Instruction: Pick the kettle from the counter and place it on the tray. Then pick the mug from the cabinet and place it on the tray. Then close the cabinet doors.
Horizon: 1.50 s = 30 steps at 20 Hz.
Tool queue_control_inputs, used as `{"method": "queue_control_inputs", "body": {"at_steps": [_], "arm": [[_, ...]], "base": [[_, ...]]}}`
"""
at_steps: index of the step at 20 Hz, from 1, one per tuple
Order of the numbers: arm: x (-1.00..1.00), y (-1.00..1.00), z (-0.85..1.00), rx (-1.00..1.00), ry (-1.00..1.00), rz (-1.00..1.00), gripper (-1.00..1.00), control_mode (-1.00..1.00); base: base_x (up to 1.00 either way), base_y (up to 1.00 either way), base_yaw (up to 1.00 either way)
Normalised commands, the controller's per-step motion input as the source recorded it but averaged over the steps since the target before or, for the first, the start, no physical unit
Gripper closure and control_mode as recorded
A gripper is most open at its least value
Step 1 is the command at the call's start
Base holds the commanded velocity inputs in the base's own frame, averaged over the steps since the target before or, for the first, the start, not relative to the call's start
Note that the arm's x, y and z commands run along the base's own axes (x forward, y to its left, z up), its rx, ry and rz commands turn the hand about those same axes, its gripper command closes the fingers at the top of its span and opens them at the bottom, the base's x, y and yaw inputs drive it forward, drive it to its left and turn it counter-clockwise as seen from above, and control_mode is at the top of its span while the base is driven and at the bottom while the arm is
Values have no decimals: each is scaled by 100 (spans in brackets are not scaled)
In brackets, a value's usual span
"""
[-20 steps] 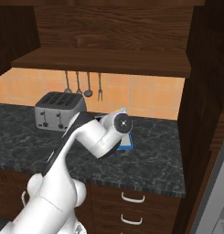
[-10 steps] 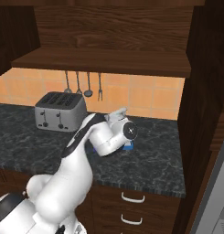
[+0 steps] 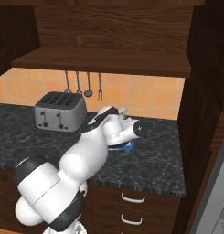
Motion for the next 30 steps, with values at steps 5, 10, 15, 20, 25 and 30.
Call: {"method": "queue_control_inputs", "body": {"at_steps": [5,10,15,20,25,30], "arm": [[40,0,-33,13,1,6,100,-100],[26,0,-51,12,0,3,100,-100],[18,-3,-28,9,0,0,100,-100],[15,-1,-22,9,0,0,100,-100],[11,0,-22,2,0,0,100,-100],[13,0,-18,0,0,0,100,-100]], "base": [[0,0,0],[0,0,0],[0,0,0],[0,0,0],[0,0,0],[0,0,0]]}}
